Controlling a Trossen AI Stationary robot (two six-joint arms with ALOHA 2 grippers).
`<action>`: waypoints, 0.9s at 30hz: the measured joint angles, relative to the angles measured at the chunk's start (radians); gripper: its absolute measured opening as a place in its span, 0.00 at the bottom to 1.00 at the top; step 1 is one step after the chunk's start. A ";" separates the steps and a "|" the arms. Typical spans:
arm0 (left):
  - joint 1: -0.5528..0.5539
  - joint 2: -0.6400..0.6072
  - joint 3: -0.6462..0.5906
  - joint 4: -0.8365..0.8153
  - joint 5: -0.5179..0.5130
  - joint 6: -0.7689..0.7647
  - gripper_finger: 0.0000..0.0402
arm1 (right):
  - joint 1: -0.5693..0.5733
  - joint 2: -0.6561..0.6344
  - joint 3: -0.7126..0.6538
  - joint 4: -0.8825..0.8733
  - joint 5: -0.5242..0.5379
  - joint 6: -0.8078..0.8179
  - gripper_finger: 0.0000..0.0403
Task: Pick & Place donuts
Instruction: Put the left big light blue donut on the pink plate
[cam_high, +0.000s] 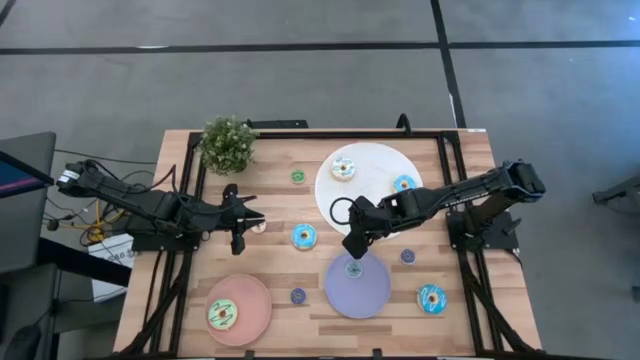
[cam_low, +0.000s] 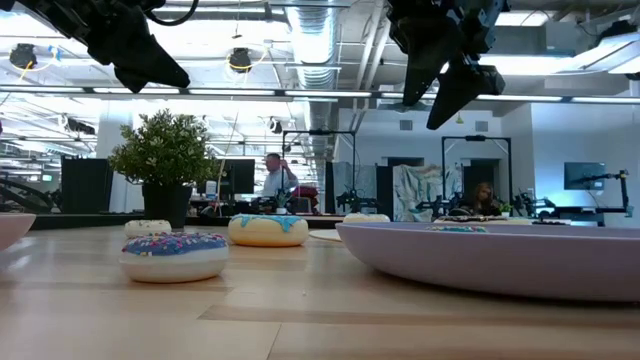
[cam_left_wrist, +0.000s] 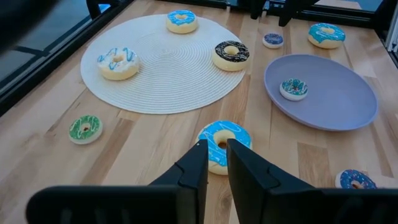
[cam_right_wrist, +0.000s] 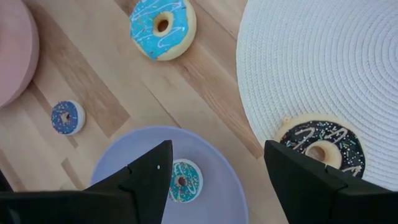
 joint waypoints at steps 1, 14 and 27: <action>0.000 0.000 0.000 0.000 0.000 0.000 0.13 | 0.000 0.000 0.000 0.000 0.000 0.000 0.61; 0.000 0.000 0.000 0.000 -0.002 0.005 0.13 | -0.002 0.000 0.000 0.001 0.001 -0.074 0.61; 0.000 0.000 0.000 0.001 -0.028 -0.050 0.22 | -0.029 0.000 -0.070 0.025 0.039 -0.218 0.61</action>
